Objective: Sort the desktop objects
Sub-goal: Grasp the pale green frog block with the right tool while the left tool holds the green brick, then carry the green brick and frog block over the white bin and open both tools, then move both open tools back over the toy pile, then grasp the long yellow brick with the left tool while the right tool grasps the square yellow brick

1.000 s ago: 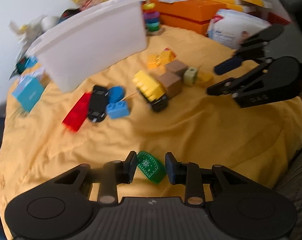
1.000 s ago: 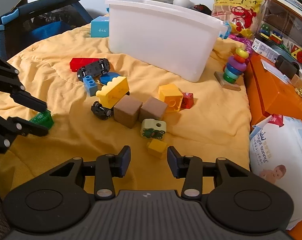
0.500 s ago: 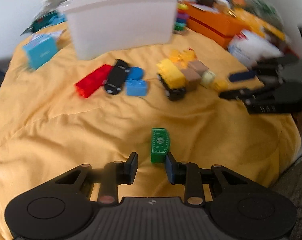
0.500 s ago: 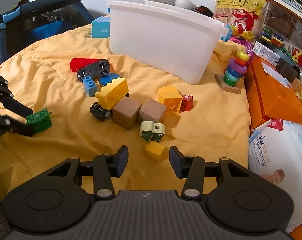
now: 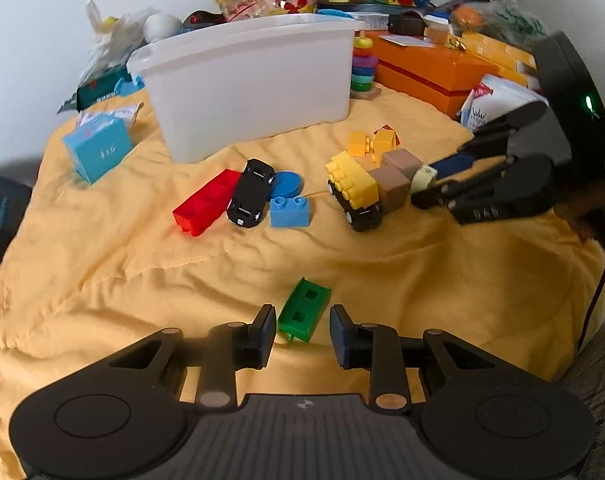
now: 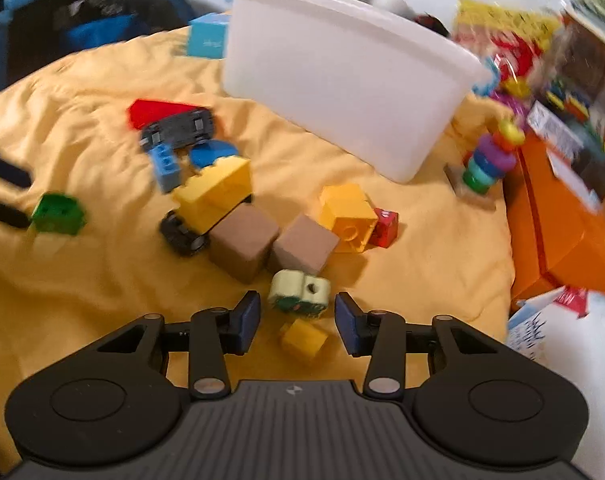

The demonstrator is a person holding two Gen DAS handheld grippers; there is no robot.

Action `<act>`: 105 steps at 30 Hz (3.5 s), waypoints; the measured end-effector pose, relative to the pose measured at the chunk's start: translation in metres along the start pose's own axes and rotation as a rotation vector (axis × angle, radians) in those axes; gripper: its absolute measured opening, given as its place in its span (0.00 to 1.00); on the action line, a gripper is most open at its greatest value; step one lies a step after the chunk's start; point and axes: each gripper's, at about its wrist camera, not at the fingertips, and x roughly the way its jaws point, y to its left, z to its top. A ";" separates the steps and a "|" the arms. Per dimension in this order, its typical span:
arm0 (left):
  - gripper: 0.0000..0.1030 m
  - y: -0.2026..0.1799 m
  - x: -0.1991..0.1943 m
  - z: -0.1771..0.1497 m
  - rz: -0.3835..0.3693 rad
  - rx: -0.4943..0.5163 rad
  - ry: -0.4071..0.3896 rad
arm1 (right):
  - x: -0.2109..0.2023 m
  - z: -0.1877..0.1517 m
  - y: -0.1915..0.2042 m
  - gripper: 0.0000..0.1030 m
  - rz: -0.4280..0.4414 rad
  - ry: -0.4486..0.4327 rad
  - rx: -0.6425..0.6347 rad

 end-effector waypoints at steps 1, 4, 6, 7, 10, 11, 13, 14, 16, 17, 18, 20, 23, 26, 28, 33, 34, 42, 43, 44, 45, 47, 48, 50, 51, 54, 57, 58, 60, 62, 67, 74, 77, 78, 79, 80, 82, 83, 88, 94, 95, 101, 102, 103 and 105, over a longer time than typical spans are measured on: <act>0.33 -0.001 0.001 0.000 0.000 0.007 0.000 | 0.001 0.001 -0.003 0.35 0.017 -0.002 0.019; 0.33 0.000 0.004 0.002 0.010 0.033 -0.002 | -0.010 0.001 -0.003 0.35 0.026 -0.011 0.022; 0.33 0.001 0.007 0.003 0.006 0.054 0.002 | -0.019 0.000 -0.002 0.35 0.036 -0.012 0.023; 0.33 0.001 0.009 0.004 -0.005 0.060 0.009 | -0.026 -0.001 -0.001 0.35 0.042 -0.016 0.028; 0.33 0.001 0.017 0.003 -0.036 0.077 0.043 | -0.037 -0.003 0.001 0.35 0.084 -0.025 0.059; 0.33 0.000 0.020 0.003 -0.038 0.084 0.050 | -0.037 -0.003 0.002 0.35 0.093 -0.020 0.069; 0.26 0.000 0.024 0.001 -0.045 0.084 0.064 | -0.036 -0.006 0.006 0.35 0.100 -0.005 0.076; 0.25 0.002 0.025 0.001 -0.051 0.073 0.059 | -0.036 -0.008 0.007 0.35 0.100 -0.001 0.081; 0.24 0.005 0.020 0.005 -0.054 0.046 0.029 | -0.036 -0.010 0.009 0.35 0.108 0.008 0.094; 0.23 0.006 0.016 0.010 -0.054 0.043 0.003 | -0.037 -0.010 0.009 0.35 0.110 0.006 0.098; 0.23 0.007 0.011 0.016 -0.048 0.047 -0.023 | -0.040 -0.009 0.009 0.35 0.105 -0.003 0.098; 0.23 0.010 0.001 0.033 -0.036 0.063 -0.083 | -0.047 -0.003 0.006 0.35 0.087 -0.035 0.099; 0.23 0.022 -0.014 0.067 -0.025 0.061 -0.189 | -0.060 0.017 -0.005 0.35 0.052 -0.107 0.102; 0.23 0.033 -0.025 0.109 0.010 0.071 -0.303 | -0.070 0.048 -0.020 0.35 0.024 -0.194 0.112; 0.23 0.042 -0.027 0.137 0.038 0.069 -0.354 | -0.073 0.070 -0.030 0.35 0.018 -0.254 0.126; 0.23 0.064 -0.013 0.202 0.078 0.016 -0.419 | -0.070 0.130 -0.060 0.35 -0.057 -0.361 0.143; 0.23 0.067 -0.007 0.212 0.085 0.004 -0.411 | -0.067 0.141 -0.068 0.35 -0.073 -0.372 0.158; 0.26 0.074 0.070 0.245 0.145 0.001 -0.270 | -0.007 0.191 -0.108 0.37 -0.107 -0.284 0.291; 0.31 0.073 0.075 0.243 0.148 -0.012 -0.248 | 0.002 0.190 -0.108 0.38 -0.112 -0.261 0.299; 0.34 0.075 0.076 0.240 0.135 -0.029 -0.240 | 0.011 0.189 -0.107 0.41 -0.110 -0.241 0.301; 0.35 0.076 0.073 0.236 0.114 -0.041 -0.248 | 0.015 0.186 -0.107 0.43 -0.102 -0.226 0.303; 0.45 0.077 0.060 0.224 0.093 -0.054 -0.270 | 0.011 0.175 -0.106 0.43 -0.090 -0.238 0.304; 0.46 0.077 0.051 0.216 0.093 -0.059 -0.285 | 0.006 0.171 -0.106 0.44 -0.087 -0.247 0.297; 0.49 0.075 0.032 0.197 0.073 -0.071 -0.309 | -0.006 0.160 -0.106 0.44 -0.067 -0.265 0.281; 0.50 0.074 0.022 0.185 0.055 -0.075 -0.321 | -0.014 0.153 -0.105 0.45 -0.052 -0.282 0.280; 0.55 0.063 0.005 0.147 0.032 -0.065 -0.308 | -0.038 0.123 -0.099 0.46 0.001 -0.322 0.272; 0.55 0.047 0.003 0.107 0.026 -0.053 -0.233 | -0.048 0.091 -0.087 0.47 0.037 -0.304 0.252; 0.55 0.041 0.005 0.096 0.023 -0.057 -0.201 | -0.050 0.082 -0.080 0.46 0.036 -0.280 0.240; 0.55 0.030 0.012 0.077 0.000 -0.081 -0.141 | -0.046 0.057 -0.062 0.46 0.038 -0.205 0.183; 0.55 0.022 0.022 0.070 -0.045 -0.111 -0.086 | -0.042 0.038 -0.047 0.43 0.066 -0.153 0.152; 0.55 -0.002 0.046 0.082 -0.142 -0.122 -0.013 | -0.041 0.002 -0.011 0.43 0.020 -0.089 0.108; 0.24 -0.004 0.083 0.091 -0.134 -0.235 0.012 | -0.044 -0.012 -0.001 0.45 -0.032 -0.075 0.083; 0.24 -0.001 0.074 0.090 -0.132 -0.229 0.000 | -0.047 -0.022 -0.005 0.45 -0.028 -0.072 0.109; 0.24 0.000 0.068 0.088 -0.130 -0.210 0.002 | -0.047 -0.023 -0.007 0.45 -0.028 -0.070 0.120; 0.24 0.001 0.061 0.087 -0.118 -0.184 0.001 | -0.048 -0.024 -0.009 0.45 -0.030 -0.071 0.131; 0.24 0.001 0.054 0.083 -0.095 -0.143 -0.002 | -0.048 -0.025 -0.011 0.45 -0.031 -0.073 0.137; 0.24 0.001 0.042 0.074 -0.032 -0.056 0.006 | -0.048 -0.028 -0.012 0.45 -0.030 -0.071 0.147; 0.24 0.000 0.037 0.067 0.012 -0.004 0.013 | -0.047 -0.028 -0.014 0.45 -0.029 -0.069 0.151; 0.24 -0.014 0.031 0.038 0.217 0.244 0.056 | -0.042 -0.025 -0.012 0.46 -0.013 -0.066 0.141; 0.37 -0.039 0.033 0.017 0.203 0.343 0.068 | -0.044 -0.018 -0.007 0.49 -0.025 -0.102 0.106; 0.40 -0.044 0.029 0.015 0.185 0.352 0.054 | -0.045 -0.017 -0.007 0.49 -0.031 -0.110 0.099; 0.43 -0.056 0.018 0.010 0.085 0.298 0.008 | -0.040 -0.010 -0.016 0.51 -0.024 -0.110 0.113; 0.43 -0.055 0.017 0.010 0.072 0.282 0.010 | -0.039 -0.007 -0.018 0.51 -0.023 -0.114 0.111; 0.43 -0.054 0.016 0.010 0.066 0.263 0.014 | -0.037 -0.004 -0.020 0.51 -0.018 -0.116 0.112; 0.43 -0.048 0.013 0.011 0.055 0.211 0.009 | -0.032 0.007 -0.026 0.50 0.007 -0.123 0.137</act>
